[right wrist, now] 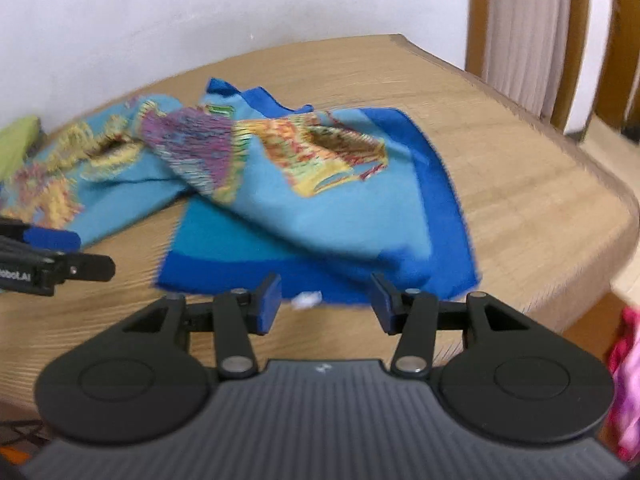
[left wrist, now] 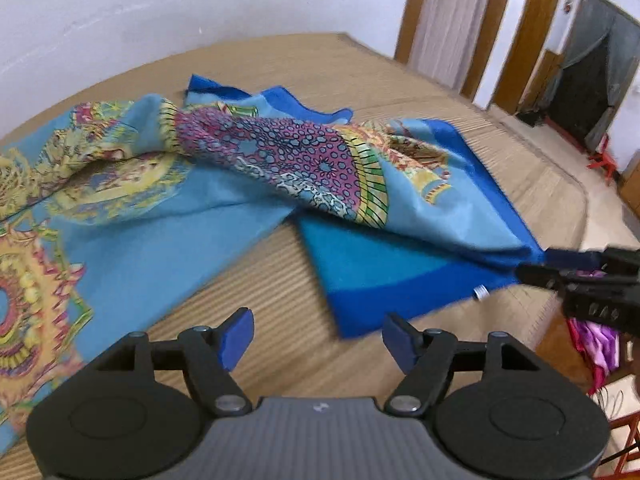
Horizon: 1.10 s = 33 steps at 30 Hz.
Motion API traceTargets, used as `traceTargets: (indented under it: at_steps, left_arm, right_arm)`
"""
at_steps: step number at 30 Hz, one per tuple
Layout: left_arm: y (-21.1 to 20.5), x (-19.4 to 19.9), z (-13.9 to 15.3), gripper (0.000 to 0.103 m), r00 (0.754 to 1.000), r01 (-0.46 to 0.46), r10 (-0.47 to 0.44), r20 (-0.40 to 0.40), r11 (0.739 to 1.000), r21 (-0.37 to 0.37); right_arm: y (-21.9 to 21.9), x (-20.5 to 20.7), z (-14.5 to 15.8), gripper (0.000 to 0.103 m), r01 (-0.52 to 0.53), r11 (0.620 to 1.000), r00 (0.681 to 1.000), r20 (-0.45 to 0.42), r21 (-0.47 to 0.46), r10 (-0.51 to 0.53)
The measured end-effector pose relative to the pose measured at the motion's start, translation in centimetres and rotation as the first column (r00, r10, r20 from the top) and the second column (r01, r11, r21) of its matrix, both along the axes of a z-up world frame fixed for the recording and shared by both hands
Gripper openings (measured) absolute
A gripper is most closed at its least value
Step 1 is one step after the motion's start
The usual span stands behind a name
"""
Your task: Fold clothes
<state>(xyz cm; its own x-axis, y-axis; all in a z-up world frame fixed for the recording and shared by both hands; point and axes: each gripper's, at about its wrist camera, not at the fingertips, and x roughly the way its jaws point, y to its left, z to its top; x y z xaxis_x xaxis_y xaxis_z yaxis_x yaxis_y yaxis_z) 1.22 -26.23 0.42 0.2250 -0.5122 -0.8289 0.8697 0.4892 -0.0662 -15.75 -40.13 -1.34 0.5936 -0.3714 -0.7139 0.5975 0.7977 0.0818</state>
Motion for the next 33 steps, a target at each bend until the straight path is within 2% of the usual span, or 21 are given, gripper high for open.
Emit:
traceTargets:
  at_steps: [3, 5, 8, 11, 13, 15, 21, 25, 26, 28, 31, 33]
  left_arm:
    - [-3.0, 0.2, -0.4, 0.073, 1.000, 0.012, -0.012, -0.002, 1.000, 0.024]
    - [-4.5, 0.3, -0.1, 0.073, 1.000, -0.008, 0.008, 0.013, 0.999, 0.044]
    - [-5.3, 0.2, 0.5, 0.075, 0.999, -0.039, 0.038, 0.025, 0.999, 0.029]
    - [-6.2, 0.5, 0.4, 0.076, 0.989, -0.139, 0.137, 0.046, 0.989, 0.051]
    - [-6.6, 0.6, 0.2, 0.076, 0.977, -0.209, 0.207, 0.044, 0.975, 0.076]
    - [-7.1, 0.7, 0.1, 0.076, 0.957, -0.288, 0.285, 0.043, 0.953, 0.096]
    - [-8.8, -0.4, 0.2, 0.076, 0.863, -0.504, 0.504, 0.036, 0.854, 0.130]
    - [-10.0, -2.0, 0.2, 0.079, 0.811, -0.584, 0.582, 0.062, 0.797, 0.156]
    - [-10.0, -2.4, 0.2, 0.079, 0.807, -0.589, 0.587, 0.062, 0.791, 0.166]
    - [-10.0, -3.0, 0.2, 0.079, 0.812, -0.581, 0.582, 0.052, 0.796, 0.167]
    - [-9.7, -3.4, 0.1, 0.080, 0.819, -0.571, 0.573, 0.025, 0.810, 0.132]
    - [-9.3, -3.3, 0.0, 0.080, 0.813, -0.581, 0.583, 0.008, 0.808, 0.098]
  right_arm:
    - [-4.2, 0.9, 1.0, 0.050, -0.029, 1.000, 1.000, -0.009, 0.009, 0.029]
    - [-6.8, 1.3, 1.6, 0.050, -0.007, 1.000, 1.000, 0.024, 0.005, 0.007]
    - [-9.9, 2.2, 1.6, 0.051, 0.012, 0.997, 0.998, 0.058, 0.072, -0.016]
    - [-12.0, 4.6, 1.1, 0.050, -0.098, 0.988, 0.995, 0.040, 0.116, 0.093]
    - [-13.0, 6.4, 0.9, 0.051, -0.182, 0.977, 0.983, 0.030, 0.111, 0.180]
    - [-13.9, 7.9, 0.7, 0.051, -0.264, 0.958, 0.965, 0.043, 0.114, 0.260]
    - [-17.7, 10.9, 1.1, 0.051, -0.472, 0.875, 0.881, 0.072, 0.108, 0.467]
    - [-19.1, 12.2, 1.2, 0.051, -0.509, 0.853, 0.861, 0.072, 0.117, 0.504]
    - [-19.3, 12.6, 1.2, 0.051, -0.515, 0.849, 0.857, 0.071, 0.121, 0.510]
    - [-19.9, 13.3, 1.2, 0.051, -0.526, 0.841, 0.851, 0.069, 0.129, 0.521]
    - [-20.7, 14.4, 1.2, 0.051, -0.542, 0.829, 0.840, 0.066, 0.141, 0.538]
    - [-21.2, 15.2, 1.3, 0.051, -0.553, 0.820, 0.833, 0.064, 0.148, 0.550]
